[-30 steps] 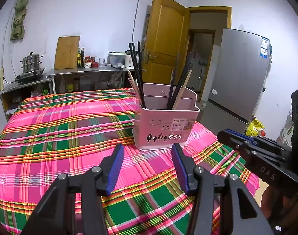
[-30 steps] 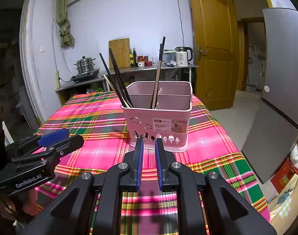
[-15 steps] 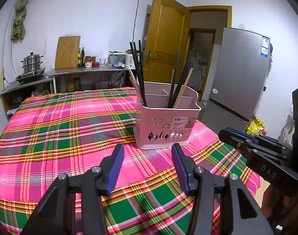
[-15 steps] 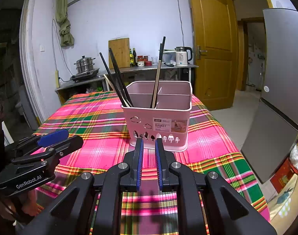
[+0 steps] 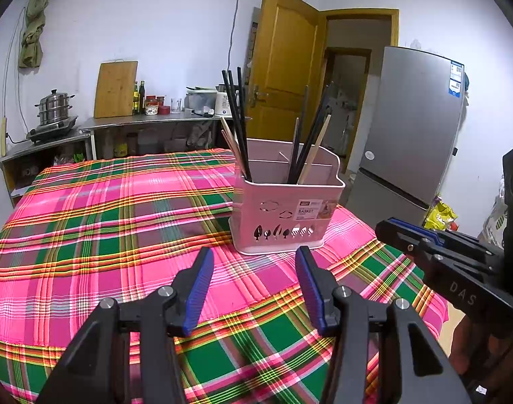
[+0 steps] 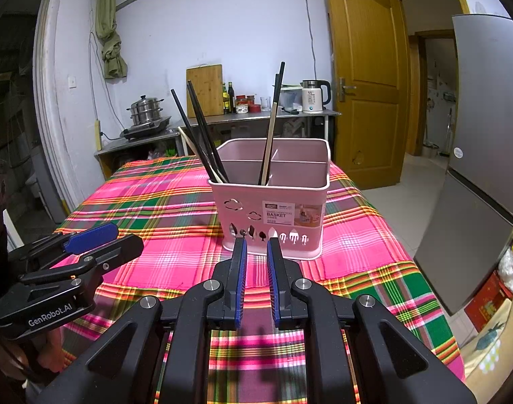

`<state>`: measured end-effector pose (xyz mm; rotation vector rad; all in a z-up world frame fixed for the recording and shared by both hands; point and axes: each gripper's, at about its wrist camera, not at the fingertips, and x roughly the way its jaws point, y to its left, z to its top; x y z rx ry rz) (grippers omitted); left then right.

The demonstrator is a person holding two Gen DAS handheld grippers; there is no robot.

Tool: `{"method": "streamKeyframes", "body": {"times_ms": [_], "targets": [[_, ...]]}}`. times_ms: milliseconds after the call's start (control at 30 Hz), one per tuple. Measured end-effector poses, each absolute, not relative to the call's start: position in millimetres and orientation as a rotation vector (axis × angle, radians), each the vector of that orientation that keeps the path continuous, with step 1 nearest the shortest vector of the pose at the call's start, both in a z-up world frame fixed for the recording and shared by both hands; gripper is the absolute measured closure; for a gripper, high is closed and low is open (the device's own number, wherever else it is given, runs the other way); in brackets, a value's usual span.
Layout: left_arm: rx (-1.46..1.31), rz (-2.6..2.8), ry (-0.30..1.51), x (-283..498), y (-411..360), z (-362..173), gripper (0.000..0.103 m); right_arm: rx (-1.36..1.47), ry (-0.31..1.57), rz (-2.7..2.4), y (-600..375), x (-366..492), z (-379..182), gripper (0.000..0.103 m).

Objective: Organize utensils

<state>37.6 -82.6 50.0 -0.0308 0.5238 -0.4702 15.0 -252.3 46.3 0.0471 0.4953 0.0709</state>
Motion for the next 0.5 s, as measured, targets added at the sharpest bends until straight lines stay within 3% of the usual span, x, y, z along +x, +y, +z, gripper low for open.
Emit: {"method": "streamKeyframes", "body": {"times_ms": [500], "targets": [[-0.025, -0.459, 0.529, 38.6, -79.0, 49.5, 0.051, 0.045, 0.497, 0.070, -252.1, 14.0, 44.4, 0.091]]}}
